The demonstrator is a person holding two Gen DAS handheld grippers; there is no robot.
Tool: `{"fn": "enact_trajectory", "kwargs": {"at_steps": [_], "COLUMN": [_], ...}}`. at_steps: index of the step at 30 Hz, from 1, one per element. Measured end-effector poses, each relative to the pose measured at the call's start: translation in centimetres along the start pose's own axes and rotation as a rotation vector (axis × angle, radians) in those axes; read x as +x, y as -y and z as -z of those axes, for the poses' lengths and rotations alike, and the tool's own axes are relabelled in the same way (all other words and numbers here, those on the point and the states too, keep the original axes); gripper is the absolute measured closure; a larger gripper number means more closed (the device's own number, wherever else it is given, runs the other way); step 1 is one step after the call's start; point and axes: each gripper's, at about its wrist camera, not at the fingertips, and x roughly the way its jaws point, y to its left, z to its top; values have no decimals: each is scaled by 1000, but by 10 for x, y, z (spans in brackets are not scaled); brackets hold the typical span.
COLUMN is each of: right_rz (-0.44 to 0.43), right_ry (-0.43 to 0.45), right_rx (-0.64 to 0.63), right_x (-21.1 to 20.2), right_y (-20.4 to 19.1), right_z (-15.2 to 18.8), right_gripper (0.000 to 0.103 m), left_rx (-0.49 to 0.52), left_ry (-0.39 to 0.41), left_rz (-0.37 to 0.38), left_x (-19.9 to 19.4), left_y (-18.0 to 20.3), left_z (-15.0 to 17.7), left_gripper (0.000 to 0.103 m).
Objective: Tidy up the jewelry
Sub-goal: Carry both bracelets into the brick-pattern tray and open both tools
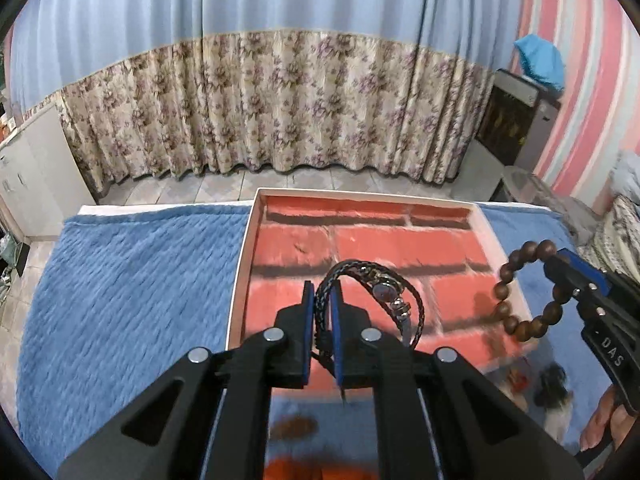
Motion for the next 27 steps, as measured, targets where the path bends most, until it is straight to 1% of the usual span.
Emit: {"fn": "enact_trajectory", "kwargs": {"at_steps": [3, 6, 8, 12, 16, 19, 24, 27], "right_rz": [25, 44, 62, 106, 132, 152, 166, 157], "right_ry": [-16, -39, -51, -110, -176, -221, -305, -332], "right_rx": [8, 14, 9, -11, 4, 5, 1, 20], "right_x": [37, 68, 84, 119, 147, 161, 186, 194], "right_y": [5, 9, 12, 19, 32, 39, 45, 47], "right_z": [-20, -33, -37, -42, -39, -35, -28, -25], "right_gripper": [84, 84, 84, 83, 84, 83, 83, 83], "left_rx": [-21, -17, 10, 49, 74, 82, 86, 111], "left_ry": [-45, -83, -108, -147, -211, -247, -241, -226], "left_rz": [20, -8, -34, -69, -90, -102, -108, -125], "left_x": [40, 81, 103, 138, 170, 185, 190, 192], "left_y": [-9, -14, -13, -16, -18, -20, -22, -18], "left_z": [-20, -36, -41, -50, -53, -51, -53, -51], "left_gripper": [95, 95, 95, 95, 95, 95, 95, 94]}}
